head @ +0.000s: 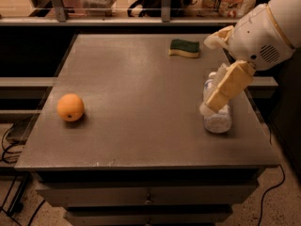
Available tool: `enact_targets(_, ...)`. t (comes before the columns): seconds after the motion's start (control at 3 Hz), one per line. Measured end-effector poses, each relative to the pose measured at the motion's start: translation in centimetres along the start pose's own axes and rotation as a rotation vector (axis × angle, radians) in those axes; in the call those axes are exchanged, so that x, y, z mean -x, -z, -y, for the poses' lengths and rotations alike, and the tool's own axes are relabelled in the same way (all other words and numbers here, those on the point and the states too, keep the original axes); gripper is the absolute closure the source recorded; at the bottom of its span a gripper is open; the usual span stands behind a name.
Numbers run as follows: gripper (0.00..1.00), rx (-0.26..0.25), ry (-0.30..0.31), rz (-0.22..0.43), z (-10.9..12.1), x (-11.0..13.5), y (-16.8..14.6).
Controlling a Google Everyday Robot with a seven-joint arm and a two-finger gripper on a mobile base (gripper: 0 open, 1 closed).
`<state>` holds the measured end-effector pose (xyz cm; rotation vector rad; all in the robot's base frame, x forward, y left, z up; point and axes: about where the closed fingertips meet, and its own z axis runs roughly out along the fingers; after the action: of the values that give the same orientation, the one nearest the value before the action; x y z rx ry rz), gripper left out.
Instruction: Pick orange
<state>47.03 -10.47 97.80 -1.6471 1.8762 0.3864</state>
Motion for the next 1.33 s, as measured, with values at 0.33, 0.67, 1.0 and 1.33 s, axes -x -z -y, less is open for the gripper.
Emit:
enact_targets(0.33,0.00,0.001,-0.002,0.007,-0.2,0.3,0.1)
enact_targets(0.67,0.00,0.016,-0.015,0.017,-0.2,0.3,-0.1)
enact_targets(1.0,0.00,0.070,-0.013,0.089,-0.7,1.5,-2.5)
enact_targets(1.33,0.00,0.144,0.006,0.197,-1.9,4.4,-6.2)
